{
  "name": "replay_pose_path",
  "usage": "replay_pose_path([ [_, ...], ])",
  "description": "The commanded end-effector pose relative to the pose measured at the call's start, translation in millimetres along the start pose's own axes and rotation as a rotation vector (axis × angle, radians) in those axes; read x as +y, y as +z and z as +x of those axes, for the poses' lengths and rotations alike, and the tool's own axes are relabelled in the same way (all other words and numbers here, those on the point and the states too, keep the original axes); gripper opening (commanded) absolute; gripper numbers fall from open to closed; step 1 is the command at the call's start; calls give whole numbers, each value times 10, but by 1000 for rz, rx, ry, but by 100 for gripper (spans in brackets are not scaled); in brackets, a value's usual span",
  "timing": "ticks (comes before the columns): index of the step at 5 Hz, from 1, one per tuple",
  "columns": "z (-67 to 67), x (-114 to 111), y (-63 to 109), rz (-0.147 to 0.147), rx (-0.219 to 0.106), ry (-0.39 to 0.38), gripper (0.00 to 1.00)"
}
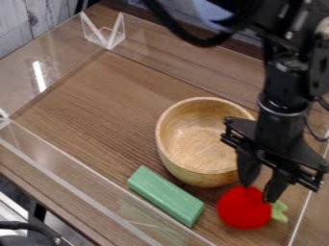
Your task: Move the red object to the right side of the table
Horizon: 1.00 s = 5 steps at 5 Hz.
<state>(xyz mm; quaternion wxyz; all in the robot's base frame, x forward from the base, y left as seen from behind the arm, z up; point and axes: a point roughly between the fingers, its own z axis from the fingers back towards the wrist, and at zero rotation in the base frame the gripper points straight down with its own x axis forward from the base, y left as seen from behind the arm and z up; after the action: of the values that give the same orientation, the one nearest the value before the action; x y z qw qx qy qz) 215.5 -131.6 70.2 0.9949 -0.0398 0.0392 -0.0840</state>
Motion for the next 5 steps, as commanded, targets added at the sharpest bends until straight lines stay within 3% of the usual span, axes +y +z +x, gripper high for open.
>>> replay_pose_path([
  [1, -16, -51, 45, 9, -32, -88, 0],
  [2, -92, -19, -6, 14, -24, -136, 100],
  [3, -67, 62, -12, 22, -30, -150, 100],
  [4, -55, 145, -44, 28, -30, -139, 0],
  [5, -35, 200, -42, 35, -35, -122, 0],
])
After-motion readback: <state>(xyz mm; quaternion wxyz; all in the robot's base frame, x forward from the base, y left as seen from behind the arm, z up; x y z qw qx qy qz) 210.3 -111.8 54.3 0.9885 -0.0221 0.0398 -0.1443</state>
